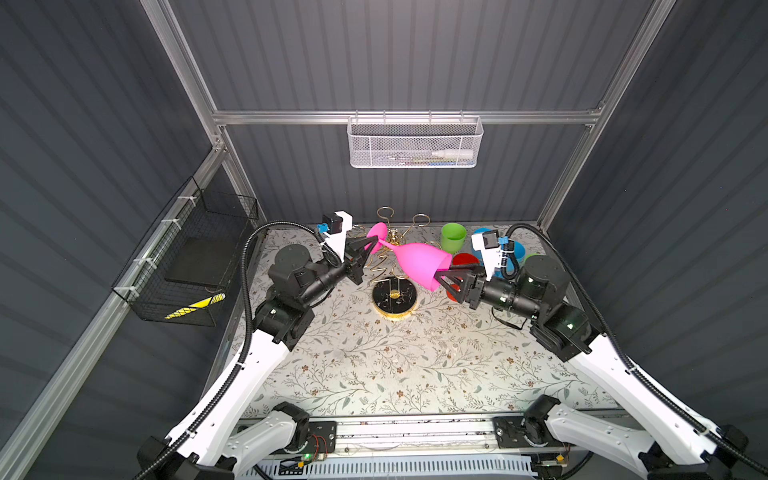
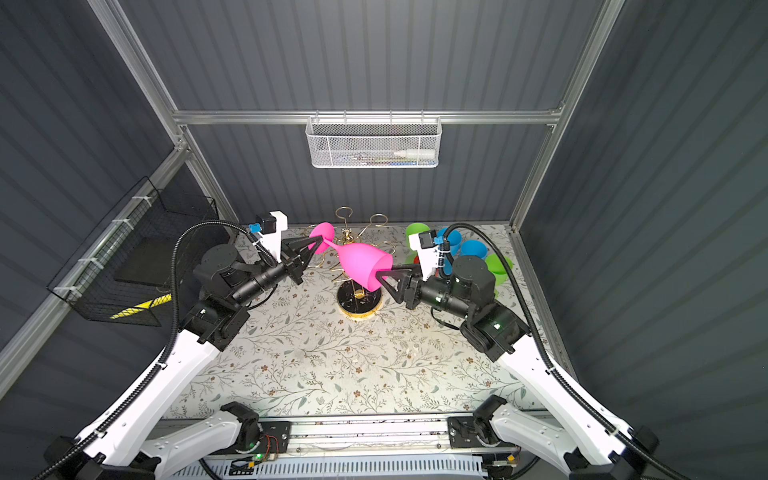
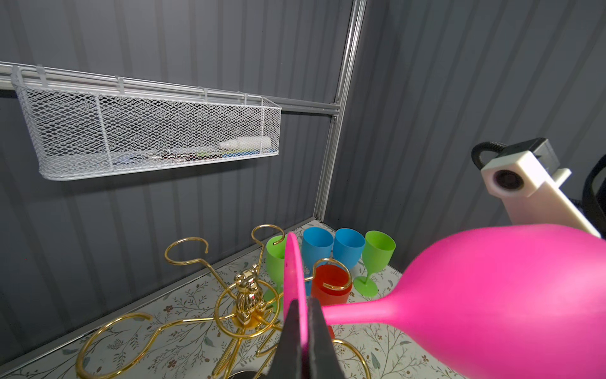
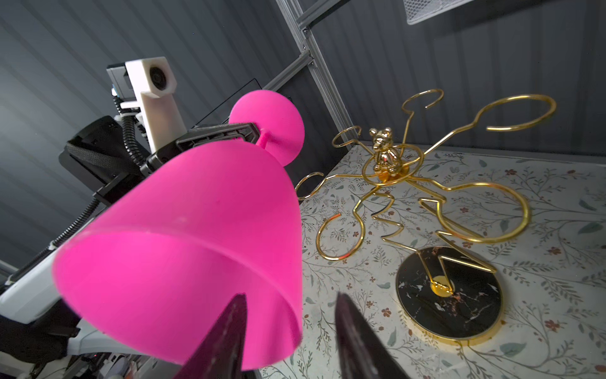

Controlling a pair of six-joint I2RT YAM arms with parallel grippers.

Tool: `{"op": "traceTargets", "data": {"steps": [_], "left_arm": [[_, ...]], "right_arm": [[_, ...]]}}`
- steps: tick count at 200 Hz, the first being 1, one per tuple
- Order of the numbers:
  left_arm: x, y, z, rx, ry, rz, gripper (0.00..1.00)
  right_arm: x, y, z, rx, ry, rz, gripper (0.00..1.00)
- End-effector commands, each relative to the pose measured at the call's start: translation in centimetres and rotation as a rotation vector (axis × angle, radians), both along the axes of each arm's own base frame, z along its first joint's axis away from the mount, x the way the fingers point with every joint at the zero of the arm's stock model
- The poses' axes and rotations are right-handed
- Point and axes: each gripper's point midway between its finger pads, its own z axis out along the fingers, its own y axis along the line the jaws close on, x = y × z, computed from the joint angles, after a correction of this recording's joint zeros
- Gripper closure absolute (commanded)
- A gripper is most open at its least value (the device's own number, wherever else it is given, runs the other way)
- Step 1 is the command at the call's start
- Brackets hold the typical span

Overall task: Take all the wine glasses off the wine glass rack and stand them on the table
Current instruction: 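Lower the magenta glass with both grippers, tilting it bowl-down over the table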

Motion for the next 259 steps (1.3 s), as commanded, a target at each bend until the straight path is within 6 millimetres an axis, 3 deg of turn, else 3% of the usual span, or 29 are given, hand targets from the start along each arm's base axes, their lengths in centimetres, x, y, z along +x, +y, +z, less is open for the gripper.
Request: {"op": "traceTargets", "data": {"steps": [1, 52, 91, 102, 121, 148, 190, 220, 259], "left_arm": [[-0.7, 0.2, 0.9, -0.023, -0.026, -0.003, 1.00], [-0.4, 0.1, 0.5, -0.014, -0.015, -0.003, 1.00], [0.0, 0.6, 0.5, -0.006, -0.016, 0.040, 1.00], [0.2, 1.0, 0.5, -0.003, -0.014, 0.064, 0.85], [0.4, 1.8, 0.5, -0.006, -0.014, 0.118, 0.38], [1.1, 4.1, 0.2, -0.009, -0.025, 0.255, 0.01], [2.1, 8.7, -0.3, -0.009, -0.045, 0.523, 0.00], [2.5, 11.2, -1.3, 0.017, -0.049, 0.657, 0.00], [2.1, 11.2, -1.7, 0.003, -0.061, 0.634, 0.00]], "right_arm": [[-0.1, 0.0, 2.3, 0.030, -0.065, -0.001, 0.70], [-0.2, -0.5, 2.3, 0.044, -0.067, -0.025, 0.99], [-0.7, -1.7, 3.1, 0.076, -0.092, -0.059, 1.00], [-1.0, -2.1, 3.4, 0.072, -0.105, -0.068, 1.00], [-1.6, -3.0, 4.0, 0.054, -0.130, -0.082, 1.00], [-2.0, -4.5, 4.8, -0.007, -0.166, -0.139, 1.00], [-4.0, -3.5, 4.8, -0.130, -0.196, -0.046, 1.00], [-5.3, -1.8, 1.3, -0.281, -0.139, 0.027, 1.00], [-6.0, -1.4, -0.9, -0.294, -0.082, 0.030, 1.00]]}}
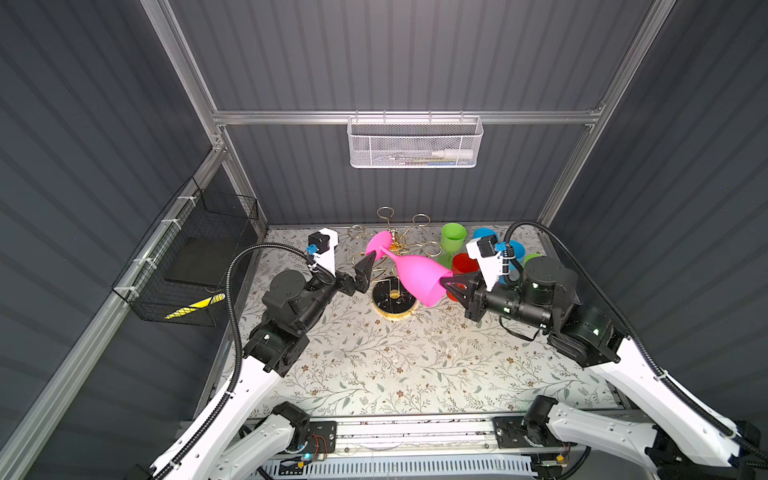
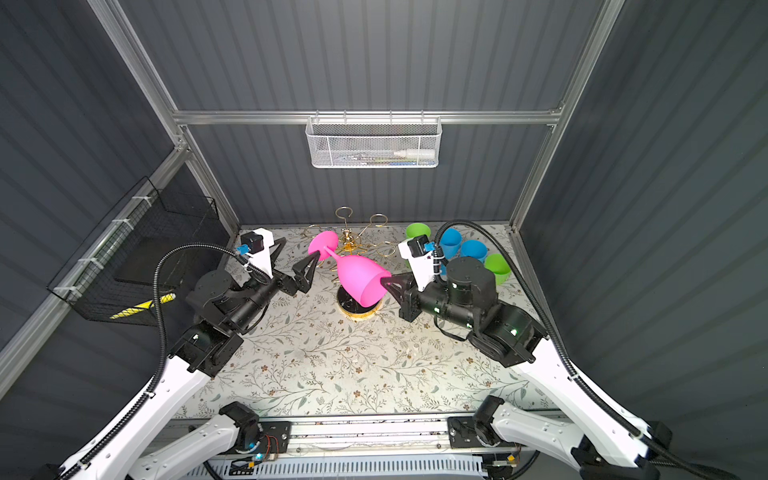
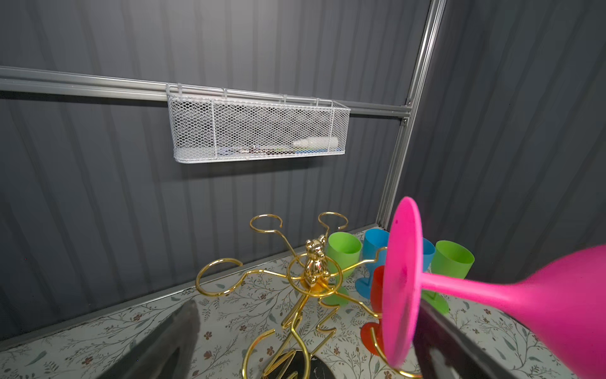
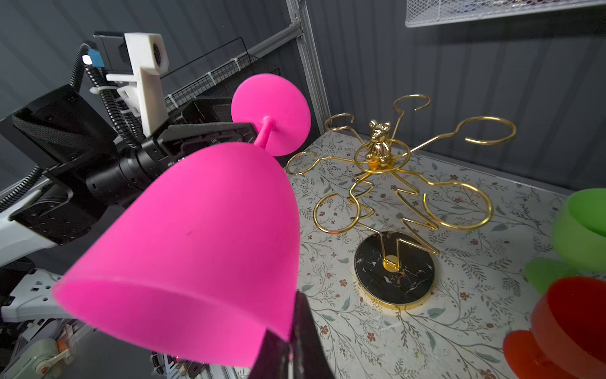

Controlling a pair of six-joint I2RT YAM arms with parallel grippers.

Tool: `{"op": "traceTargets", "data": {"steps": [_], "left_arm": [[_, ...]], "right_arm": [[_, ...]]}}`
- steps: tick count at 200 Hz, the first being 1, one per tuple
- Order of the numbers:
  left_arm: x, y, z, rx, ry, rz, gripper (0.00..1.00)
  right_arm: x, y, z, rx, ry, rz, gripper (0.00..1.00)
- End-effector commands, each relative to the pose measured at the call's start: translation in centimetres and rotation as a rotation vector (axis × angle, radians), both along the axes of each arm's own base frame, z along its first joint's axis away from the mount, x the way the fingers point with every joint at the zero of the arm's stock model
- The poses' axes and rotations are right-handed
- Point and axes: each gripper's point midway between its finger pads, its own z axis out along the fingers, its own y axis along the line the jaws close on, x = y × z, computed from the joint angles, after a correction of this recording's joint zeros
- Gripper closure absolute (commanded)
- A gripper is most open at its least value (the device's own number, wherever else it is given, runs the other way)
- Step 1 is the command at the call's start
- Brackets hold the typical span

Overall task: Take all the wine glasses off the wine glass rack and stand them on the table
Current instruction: 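Lower the magenta glass with both grippers, tilting it bowl-down over the table, then open the left gripper and withdraw it while the right carries the glass down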

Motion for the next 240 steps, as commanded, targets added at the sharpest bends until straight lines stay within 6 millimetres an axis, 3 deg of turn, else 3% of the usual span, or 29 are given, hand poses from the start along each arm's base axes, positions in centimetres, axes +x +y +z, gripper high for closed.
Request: {"op": "traceTargets", "data": {"steps": [1, 72, 157, 190, 206, 224, 240], "left_arm": [[2.0, 5.9, 0.7, -0.030, -0.040, 0.304, 0.00], [-1.5, 0.5, 2.6, 0.083, -0.186, -0.059, 0.00], [-5.7, -4.1, 2.3, 0.190, -0.210, -0.425, 0.00], [-5.9, -2.6, 4.0, 0.152, -0.286, -0.330, 0.00], [-5.3, -0.1, 5.2, 0.101, -0.342, -0.167, 0.00], [-6.0, 2.7, 6.9, 0.020, -0.444, -0.024, 0.00], [-5.3, 4.9, 7.3, -0.003, -0.438, 0.108, 0.00]], "right_arm": [[-2.5, -1.1, -1.7, -0.049, 0.040, 0.047, 1.00], [0.0, -0.9, -0.5, 0.003, 0.030, -0.067, 1.00], [1.9, 0.1, 1.6, 0.047, -0.019, -0.109, 1.00], [1.8, -0.5, 1.3, -0.028, -0.029, -0.113, 1.00], [1.4, -0.9, 1.1, -0.061, -0.031, -0.101, 1.00], [0.6, -1.2, 0.5, -0.100, -0.031, -0.072, 1.00], [-0.4, -1.1, 0.2, -0.123, -0.032, -0.018, 1.00]]}}
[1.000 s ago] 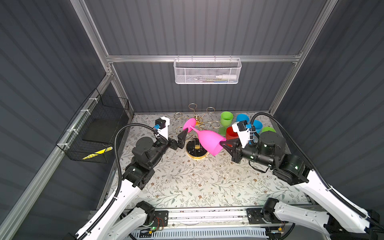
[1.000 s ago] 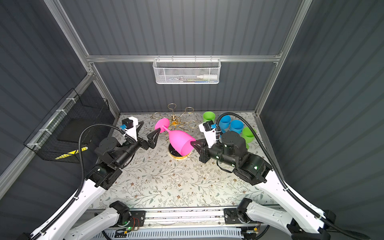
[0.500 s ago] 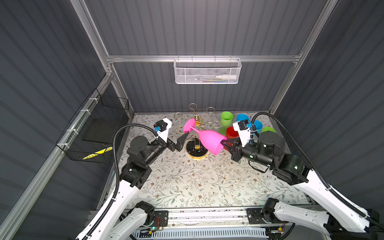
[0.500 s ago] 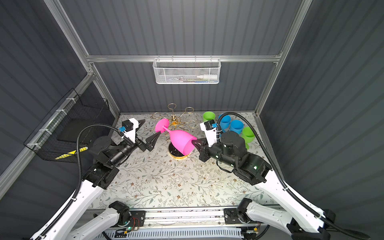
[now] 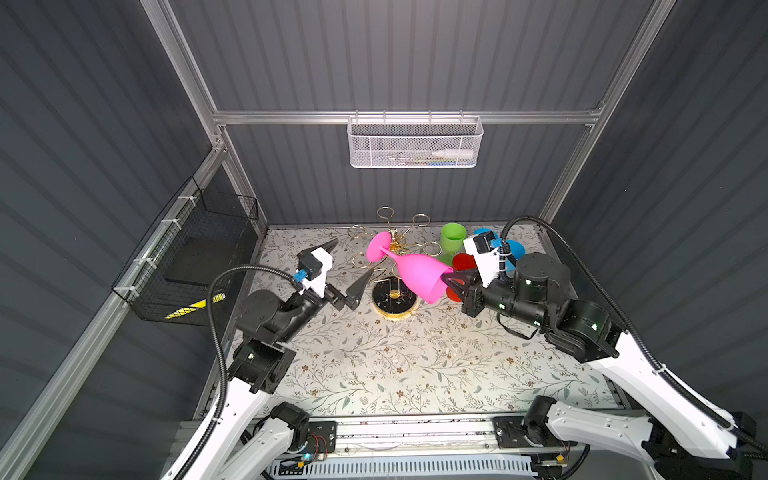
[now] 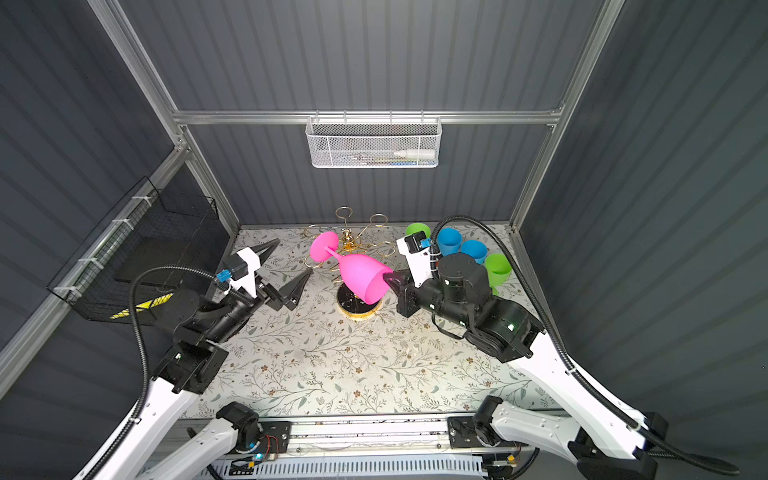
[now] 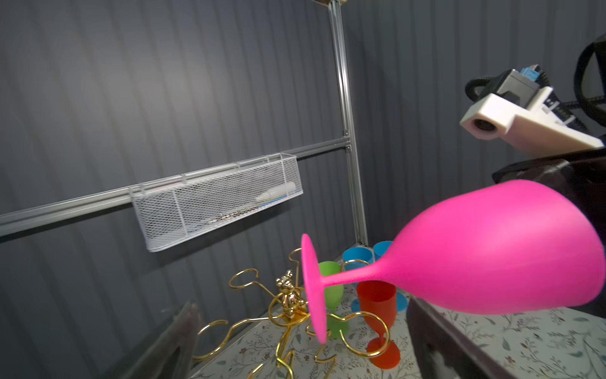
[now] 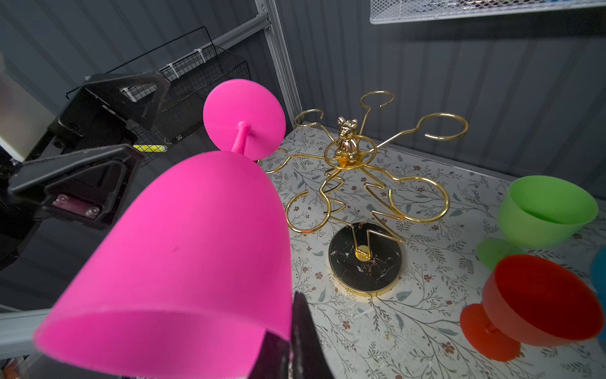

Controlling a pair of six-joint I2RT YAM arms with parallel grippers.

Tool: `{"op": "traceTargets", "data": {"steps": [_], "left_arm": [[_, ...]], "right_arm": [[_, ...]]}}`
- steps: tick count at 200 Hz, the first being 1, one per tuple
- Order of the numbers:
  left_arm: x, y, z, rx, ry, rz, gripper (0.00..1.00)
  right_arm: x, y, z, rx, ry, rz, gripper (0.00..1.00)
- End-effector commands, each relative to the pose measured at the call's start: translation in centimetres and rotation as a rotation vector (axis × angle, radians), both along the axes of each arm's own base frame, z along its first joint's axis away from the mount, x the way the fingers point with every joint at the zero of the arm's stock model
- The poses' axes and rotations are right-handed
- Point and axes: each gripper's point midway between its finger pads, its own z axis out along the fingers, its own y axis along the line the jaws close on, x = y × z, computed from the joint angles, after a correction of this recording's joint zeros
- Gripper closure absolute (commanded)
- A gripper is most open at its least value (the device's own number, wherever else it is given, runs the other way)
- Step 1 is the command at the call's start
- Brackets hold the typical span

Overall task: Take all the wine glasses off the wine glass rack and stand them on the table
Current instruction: 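Open the left gripper and withdraw it while the right carries the glass down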

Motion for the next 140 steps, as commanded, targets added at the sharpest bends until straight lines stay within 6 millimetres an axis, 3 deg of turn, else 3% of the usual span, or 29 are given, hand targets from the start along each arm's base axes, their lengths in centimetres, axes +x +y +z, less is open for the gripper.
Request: {"op": "traceTargets", "data": {"steps": [1, 37, 61, 101, 140], "left_arm": [[0.6, 4.3, 3.1, -0.137, -0.093, 0.228, 0.00], [4.0, 9.4, 0.5, -0.182, 0.034, 0.577, 0.00], [4.8, 10.2, -0.8, -0.189, 0.078, 0.634, 0.00], [6.3, 11.3, -3.2, -0.173, 0.143, 0.731, 0.00], [7.5, 13.1, -6.2, -0.239, 0.227, 0.770, 0.00]], "right_arm": [[-1.8, -0.3, 0.1, -0.047, -0.018, 0.077, 1.00], [-4.5, 0.7, -2.3, -0.150, 0.042, 0.234, 1.00], [-4.7, 0.2, -5.8, -0.274, 0.157, 0.210, 1.00], [-4.0, -3.8, -11.0, -0.524, 0.384, 0.006, 1.00], [-3.6, -7.4, -13.4, -0.689, 0.520, -0.160, 1.00]]}}
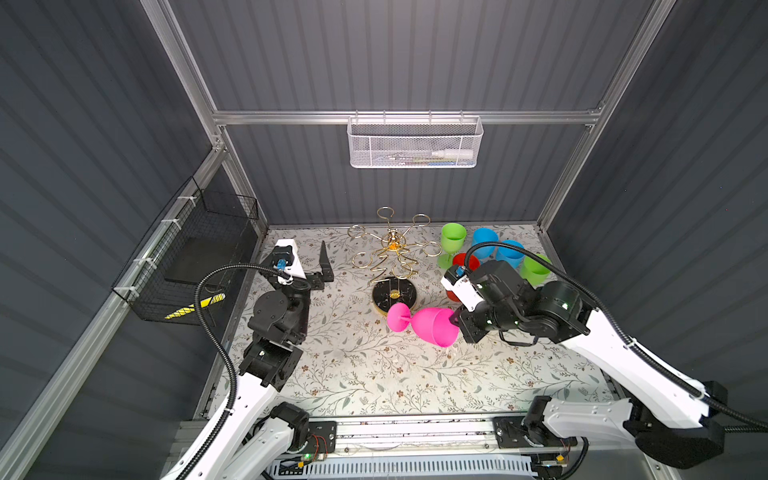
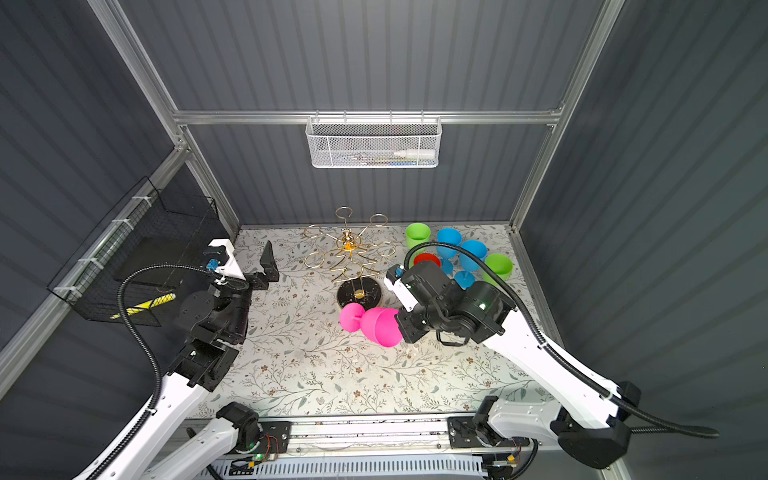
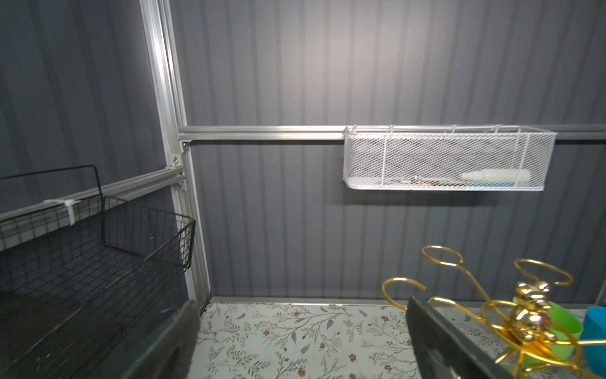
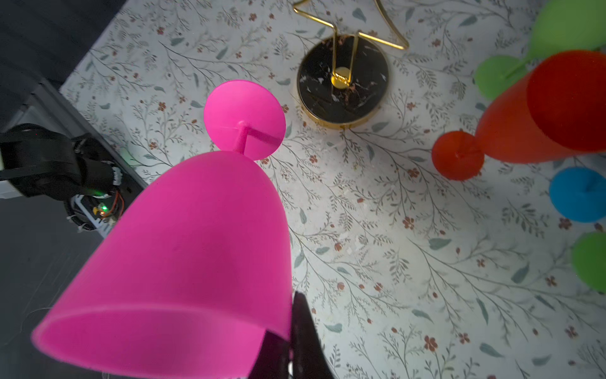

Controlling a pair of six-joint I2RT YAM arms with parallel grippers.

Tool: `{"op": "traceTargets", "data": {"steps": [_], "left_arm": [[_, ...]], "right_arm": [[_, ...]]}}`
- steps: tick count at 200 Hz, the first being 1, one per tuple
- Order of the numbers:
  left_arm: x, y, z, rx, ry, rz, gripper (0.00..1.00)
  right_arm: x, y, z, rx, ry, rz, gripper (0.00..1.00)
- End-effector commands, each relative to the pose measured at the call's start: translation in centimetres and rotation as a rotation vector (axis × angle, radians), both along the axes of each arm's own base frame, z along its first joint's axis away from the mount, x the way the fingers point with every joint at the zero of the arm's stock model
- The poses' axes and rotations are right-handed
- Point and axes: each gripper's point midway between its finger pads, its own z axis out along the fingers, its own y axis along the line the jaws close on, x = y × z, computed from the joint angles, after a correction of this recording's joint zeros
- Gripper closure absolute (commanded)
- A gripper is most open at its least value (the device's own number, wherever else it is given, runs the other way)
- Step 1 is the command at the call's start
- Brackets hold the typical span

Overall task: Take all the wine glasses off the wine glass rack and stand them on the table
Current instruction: 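Open the left gripper and withdraw it while the right carries the glass down, then set the magenta glass upright near the red glass and open the right gripper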

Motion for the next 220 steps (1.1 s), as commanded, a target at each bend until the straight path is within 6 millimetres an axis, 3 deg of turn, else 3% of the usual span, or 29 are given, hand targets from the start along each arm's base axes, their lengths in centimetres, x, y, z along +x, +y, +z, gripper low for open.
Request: {"op": "traceTargets", "data": {"steps": [1, 47, 88, 144, 177, 220], "left_arm": [[0.5, 2.1, -1.4, -0.094, 0.025, 0.062, 0.00], [1.1, 3.3, -2.6, -0.104, 0.057, 0.085, 0.00], [1.1, 3.5, -3.0, -0.068, 0.073, 0.099, 0.00], [1.2, 3.7, -3.8, -0.049, 0.088, 0.115, 0.00], [1.4, 3.9, -4.0, -0.028, 0.091, 0.125, 0.00], [1.9, 3.8, -4.3, -0.023, 0.094, 0.129, 0.00]], "right_arm": [[-0.3, -4.2, -1.4, -0.168, 0.052, -0.135, 1.00], [3.5, -6.2, -4.0, -0.225, 0.115, -0.269, 1.00], [6.6, -5.8, -6.6, -0.310, 0.174, -0.271, 1.00], [8.7, -5.3, -9.3, -0.397, 0.240, -0.237, 0.96], [9.2, -4.4, -9.4, -0.339, 0.239, -0.224, 0.89], [10.4, -4.0, -7.6, -0.237, 0.190, -0.243, 0.75]]}}
